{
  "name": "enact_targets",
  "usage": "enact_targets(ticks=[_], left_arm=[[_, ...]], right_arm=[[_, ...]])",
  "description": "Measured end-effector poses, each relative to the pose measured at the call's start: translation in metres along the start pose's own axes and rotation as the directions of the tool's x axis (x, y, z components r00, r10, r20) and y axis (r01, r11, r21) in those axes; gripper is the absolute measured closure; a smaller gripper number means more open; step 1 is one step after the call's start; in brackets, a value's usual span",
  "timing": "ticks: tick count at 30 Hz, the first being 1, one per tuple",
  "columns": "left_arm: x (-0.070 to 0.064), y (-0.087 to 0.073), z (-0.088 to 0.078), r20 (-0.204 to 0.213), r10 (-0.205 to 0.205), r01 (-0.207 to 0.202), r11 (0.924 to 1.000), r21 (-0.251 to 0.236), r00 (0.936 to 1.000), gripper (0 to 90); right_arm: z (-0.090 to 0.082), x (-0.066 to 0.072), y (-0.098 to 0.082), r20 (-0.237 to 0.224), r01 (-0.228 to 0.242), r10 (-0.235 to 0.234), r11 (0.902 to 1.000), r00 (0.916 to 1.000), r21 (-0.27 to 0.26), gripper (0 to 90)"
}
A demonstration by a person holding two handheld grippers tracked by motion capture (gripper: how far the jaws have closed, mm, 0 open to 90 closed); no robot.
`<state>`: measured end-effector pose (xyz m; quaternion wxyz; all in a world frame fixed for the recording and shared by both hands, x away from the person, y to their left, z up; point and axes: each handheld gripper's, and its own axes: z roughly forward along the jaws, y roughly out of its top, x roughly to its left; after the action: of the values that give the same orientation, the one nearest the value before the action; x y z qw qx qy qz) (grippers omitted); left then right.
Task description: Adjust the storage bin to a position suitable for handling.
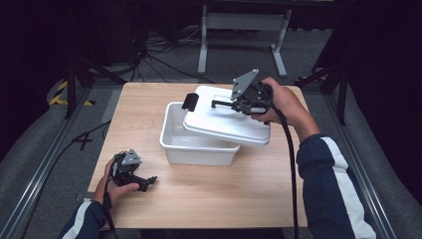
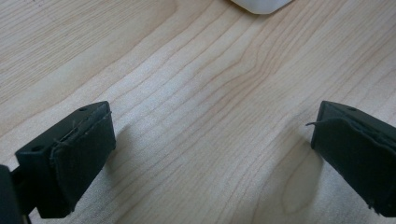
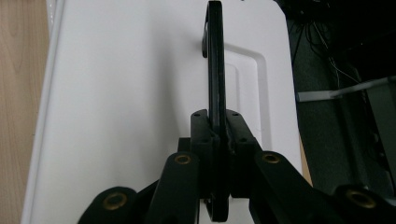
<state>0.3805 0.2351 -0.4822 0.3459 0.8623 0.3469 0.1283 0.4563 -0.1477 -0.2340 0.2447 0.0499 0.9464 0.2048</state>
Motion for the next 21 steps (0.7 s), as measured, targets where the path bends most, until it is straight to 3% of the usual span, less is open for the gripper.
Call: enact_targets(ticks=[21], left_arm=[[0.0, 0.0, 0.0, -0.001, 0.003, -0.003, 1.0, 0.0, 1.0, 0.2]], right_arm=[[-0.04, -0.005, -0.071, 0.058, -0.105, 0.106, 0.9942, 0.9927, -0.025, 84.6]])
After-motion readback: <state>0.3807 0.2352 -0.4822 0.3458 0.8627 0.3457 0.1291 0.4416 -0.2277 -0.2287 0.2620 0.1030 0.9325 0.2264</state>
